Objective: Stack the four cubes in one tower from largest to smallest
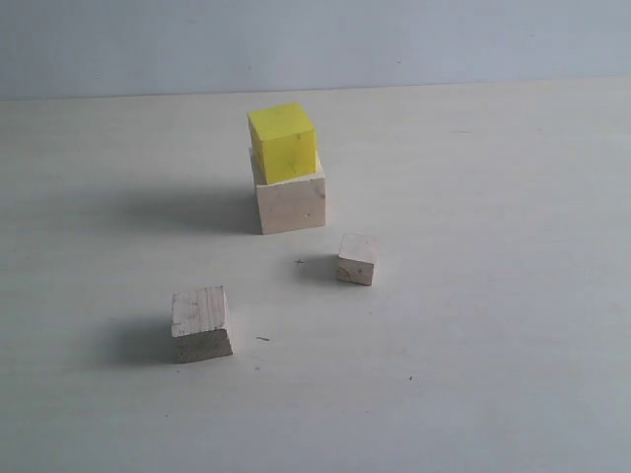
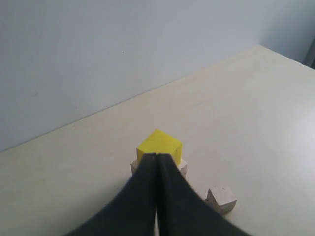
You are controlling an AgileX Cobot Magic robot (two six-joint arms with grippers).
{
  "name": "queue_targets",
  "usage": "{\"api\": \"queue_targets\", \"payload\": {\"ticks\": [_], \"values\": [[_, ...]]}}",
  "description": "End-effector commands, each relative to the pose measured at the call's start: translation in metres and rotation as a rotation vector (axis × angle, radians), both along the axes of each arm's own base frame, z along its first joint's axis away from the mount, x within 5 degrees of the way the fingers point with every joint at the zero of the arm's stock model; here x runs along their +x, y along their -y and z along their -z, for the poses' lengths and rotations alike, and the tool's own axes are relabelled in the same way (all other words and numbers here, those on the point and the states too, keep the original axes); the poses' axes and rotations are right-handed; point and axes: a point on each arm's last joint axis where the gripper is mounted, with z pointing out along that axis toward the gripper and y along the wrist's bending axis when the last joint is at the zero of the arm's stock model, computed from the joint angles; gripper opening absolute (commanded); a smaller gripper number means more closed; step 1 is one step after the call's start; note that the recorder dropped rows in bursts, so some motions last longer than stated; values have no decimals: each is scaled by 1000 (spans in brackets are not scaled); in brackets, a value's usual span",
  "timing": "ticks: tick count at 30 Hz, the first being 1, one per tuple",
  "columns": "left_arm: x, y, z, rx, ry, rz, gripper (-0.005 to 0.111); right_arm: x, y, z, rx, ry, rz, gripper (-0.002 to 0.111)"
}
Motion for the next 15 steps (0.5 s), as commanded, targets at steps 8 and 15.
{"api": "queue_targets", "payload": {"ticks": [8, 15], "values": [[13, -3, 39, 45, -31, -66, 0, 42, 28, 98, -53, -136, -40, 0], [55, 11, 88, 105, -194, -92, 0, 83, 21, 182, 245, -299, -182, 0]]}}
